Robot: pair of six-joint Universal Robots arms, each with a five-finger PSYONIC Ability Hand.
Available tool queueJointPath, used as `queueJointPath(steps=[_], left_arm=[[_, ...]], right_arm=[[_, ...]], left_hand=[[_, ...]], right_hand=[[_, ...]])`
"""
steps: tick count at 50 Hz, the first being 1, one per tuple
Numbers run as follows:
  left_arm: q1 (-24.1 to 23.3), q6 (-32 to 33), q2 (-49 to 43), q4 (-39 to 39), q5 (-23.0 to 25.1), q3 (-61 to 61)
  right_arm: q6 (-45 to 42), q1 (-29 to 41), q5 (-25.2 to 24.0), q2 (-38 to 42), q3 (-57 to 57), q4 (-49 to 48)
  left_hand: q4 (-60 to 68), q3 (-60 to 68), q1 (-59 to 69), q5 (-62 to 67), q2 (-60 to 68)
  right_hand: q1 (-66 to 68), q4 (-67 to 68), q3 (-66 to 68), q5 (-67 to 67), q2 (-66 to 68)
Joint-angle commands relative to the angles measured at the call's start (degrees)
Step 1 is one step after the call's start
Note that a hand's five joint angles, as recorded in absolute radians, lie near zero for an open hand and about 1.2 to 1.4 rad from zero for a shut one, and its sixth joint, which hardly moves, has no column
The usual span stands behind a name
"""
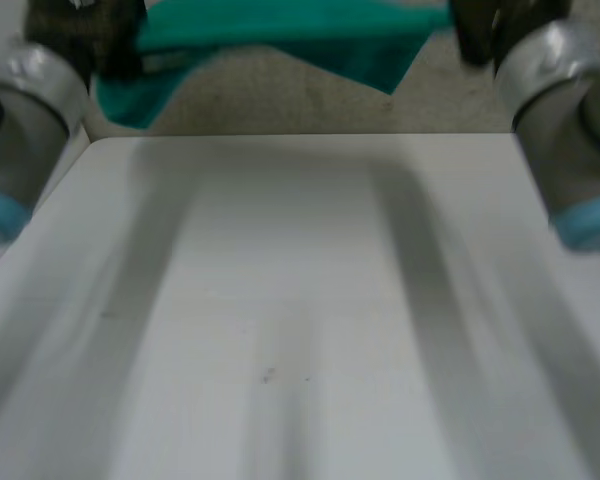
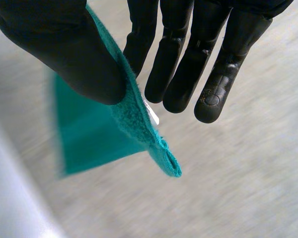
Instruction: Fold the towel.
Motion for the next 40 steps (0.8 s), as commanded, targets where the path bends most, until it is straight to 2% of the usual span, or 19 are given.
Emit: queueJointPath(steps=[1,10,14,15,18,22,29,33,38,40], left_arm=[[1.61,-0.60,-0.45,-2.85,3.36,-17.18],[3.37,0.01,-9.41,-2.06,3.18,-25.19],[3.20,0.01,-11.53,-2.06,3.10,-25.81],[3.11,-0.08,-11.53,-2.06,3.10,-25.98],[2.76,-0.16,-11.01,-2.06,2.92,-26.33],[2.49,-0.69,-9.86,-2.06,2.75,-27.56],[1.62,-0.87,-4.85,-1.45,2.48,-33.45],[1.53,-1.40,-3.88,1.01,-0.15,-36.88],[1.35,-1.66,-4.76,6.18,-8.13,-38.20],[1.44,-1.66,-4.94,6.90,-9.28,-38.11]], right_arm=[[1.20,-0.28,-0.26,0.90,14.05,4.06],[7.17,-0.72,-0.35,8.46,20.31,4.76],[9.11,-1.16,-0.78,9.34,21.63,4.85],[9.29,-1.51,-0.96,9.34,21.89,4.85],[10.16,-2.57,-1.66,9.34,22.68,4.68],[13.24,-3.27,-2.81,9.25,23.39,4.24],[19.30,-4.24,-3.33,9.43,23.65,3.45],[19.48,-4.94,-3.51,9.43,23.74,3.36],[19.48,-4.94,-3.51,9.43,23.83,3.09],[19.48,-4.94,-3.51,9.43,23.92,3.01]], left_hand=[[11.50,11.72,15.10,14.06,11.34],[11.50,11.72,15.10,14.06,11.34],[-3.90,-3.69,-0.31,-1.35,-4.06],[-15.44,-15.23,-11.85,-12.88,-15.60],[-29.47,-29.25,-25.88,-26.91,-29.63],[-40.24,-40.02,-36.64,-37.68,-40.40],[-45.50,-45.28,-41.91,-42.94,-45.66],[-45.50,-45.28,-41.91,-42.94,-45.66],[-44.83,-44.61,-41.23,-42.27,-44.99],[-44.83,-44.61,-41.23,-42.27,-44.99]], right_hand=[[24.39,11.70,12.32,13.23,12.78],[24.39,11.70,12.32,13.23,12.78],[24.39,11.70,12.32,13.23,12.78],[24.39,11.70,12.32,13.23,12.78],[24.39,11.70,12.32,13.23,12.78],[24.39,11.70,12.32,13.23,12.78],[24.39,11.70,12.32,13.23,12.78],[24.39,11.70,12.32,13.23,12.78],[24.39,11.70,12.32,13.23,12.78],[24.39,11.70,12.32,13.23,12.78]])
